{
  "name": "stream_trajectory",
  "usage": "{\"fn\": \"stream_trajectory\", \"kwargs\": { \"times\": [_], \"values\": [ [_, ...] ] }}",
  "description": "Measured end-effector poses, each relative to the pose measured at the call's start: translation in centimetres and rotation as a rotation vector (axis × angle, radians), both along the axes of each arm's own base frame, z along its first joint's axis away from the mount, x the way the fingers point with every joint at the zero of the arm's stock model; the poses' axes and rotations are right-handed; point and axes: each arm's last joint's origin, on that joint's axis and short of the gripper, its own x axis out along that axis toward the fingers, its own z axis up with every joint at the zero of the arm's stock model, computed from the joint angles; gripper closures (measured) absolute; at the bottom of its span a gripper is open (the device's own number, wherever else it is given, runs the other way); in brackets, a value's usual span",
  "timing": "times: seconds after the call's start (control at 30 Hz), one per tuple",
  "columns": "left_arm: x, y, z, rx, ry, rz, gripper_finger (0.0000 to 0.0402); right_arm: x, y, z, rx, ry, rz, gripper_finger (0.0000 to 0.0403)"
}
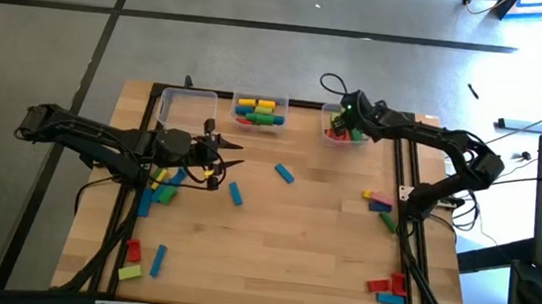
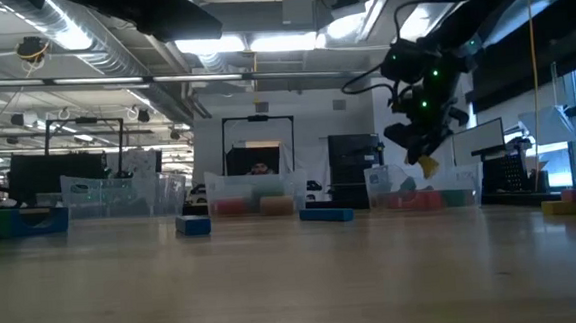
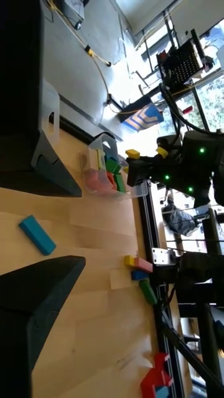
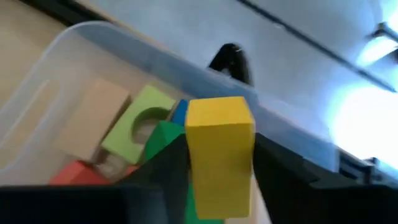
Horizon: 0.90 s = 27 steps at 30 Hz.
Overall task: Sort blocks by size
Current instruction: Put the yellow arch block into the right transparent bin, then put the red arch block into the right transparent bin
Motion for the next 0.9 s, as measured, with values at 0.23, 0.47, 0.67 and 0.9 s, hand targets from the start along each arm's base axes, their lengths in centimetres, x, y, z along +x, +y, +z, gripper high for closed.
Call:
{"fn": "stream_trajectory", "kwargs": {
  "times": [0.23,0.47,0.67,0.9],
  "values": [
    [0.0,-0.5,0.0,0.000,-0.003,-0.023,0.0243,-0.5,-0.3,0.0,0.031,-0.003,0.006,0.0135],
    [0.0,-0.6,0.0,0.006,-0.002,-0.031,0.0243,-0.8,2.8,2.3,0.051,0.007,0.109,0.0105],
    [0.0,-0.8,0.0,-0.006,0.001,-0.037,0.0243,-0.8,8.8,4.1,0.187,0.022,0.344,0.0111],
    [-0.1,-0.8,0.0,-0.003,0.001,-0.040,0.0243,-1.8,16.5,4.5,0.451,0.074,0.523,0.0116]
  ]
}}
